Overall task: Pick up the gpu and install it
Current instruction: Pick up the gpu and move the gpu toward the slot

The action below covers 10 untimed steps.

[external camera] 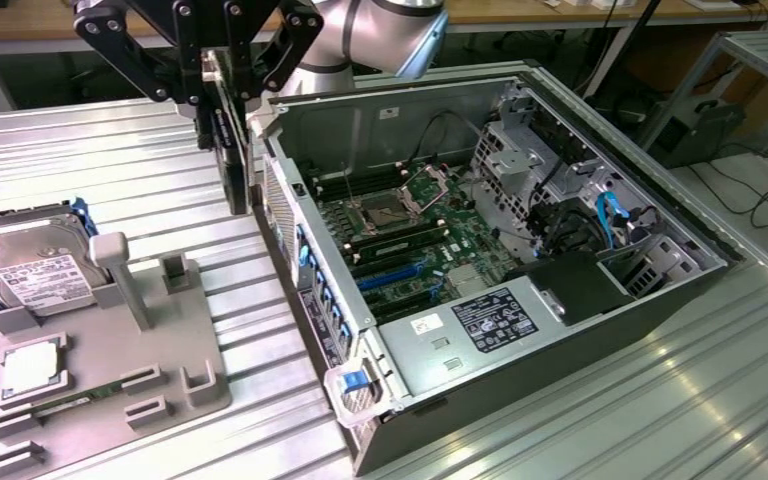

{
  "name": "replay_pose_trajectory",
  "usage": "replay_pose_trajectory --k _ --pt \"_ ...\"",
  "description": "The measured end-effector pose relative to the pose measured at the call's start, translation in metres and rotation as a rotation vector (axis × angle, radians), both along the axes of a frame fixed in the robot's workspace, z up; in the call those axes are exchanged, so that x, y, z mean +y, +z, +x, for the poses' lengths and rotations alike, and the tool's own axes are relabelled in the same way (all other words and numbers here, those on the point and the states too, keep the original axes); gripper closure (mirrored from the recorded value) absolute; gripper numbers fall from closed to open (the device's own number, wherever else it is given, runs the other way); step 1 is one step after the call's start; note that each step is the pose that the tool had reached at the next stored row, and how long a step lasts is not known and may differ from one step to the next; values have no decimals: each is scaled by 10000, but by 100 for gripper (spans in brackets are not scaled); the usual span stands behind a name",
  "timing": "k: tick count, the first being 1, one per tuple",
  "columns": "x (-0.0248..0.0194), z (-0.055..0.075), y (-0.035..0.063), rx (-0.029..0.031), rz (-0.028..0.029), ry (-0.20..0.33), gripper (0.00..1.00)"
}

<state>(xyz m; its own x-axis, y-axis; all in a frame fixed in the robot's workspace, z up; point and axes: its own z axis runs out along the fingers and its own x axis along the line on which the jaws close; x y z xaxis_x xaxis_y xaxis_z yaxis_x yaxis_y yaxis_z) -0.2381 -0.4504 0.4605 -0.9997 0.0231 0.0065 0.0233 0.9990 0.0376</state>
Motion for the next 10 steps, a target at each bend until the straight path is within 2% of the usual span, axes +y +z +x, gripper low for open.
replay_pose_trajectory --k 10 --pt "0 121 0 -1 0 0 72"
